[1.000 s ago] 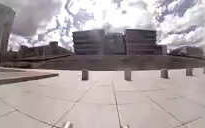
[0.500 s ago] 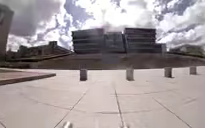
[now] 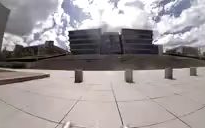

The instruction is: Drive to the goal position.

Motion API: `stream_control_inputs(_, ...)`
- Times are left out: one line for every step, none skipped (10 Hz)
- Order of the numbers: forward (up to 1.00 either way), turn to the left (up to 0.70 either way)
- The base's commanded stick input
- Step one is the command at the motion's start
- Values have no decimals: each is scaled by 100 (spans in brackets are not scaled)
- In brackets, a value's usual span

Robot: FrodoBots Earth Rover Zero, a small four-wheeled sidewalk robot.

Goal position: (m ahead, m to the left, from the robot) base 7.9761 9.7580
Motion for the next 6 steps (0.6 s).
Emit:
stream_control_inputs(70, 0)
stream_control_inputs(70, 0)
stream_control_inputs(70, 0)
stream_control_inputs(70, 0)
stream_control_inputs(70, 0)
stream_control_inputs(70, 0)
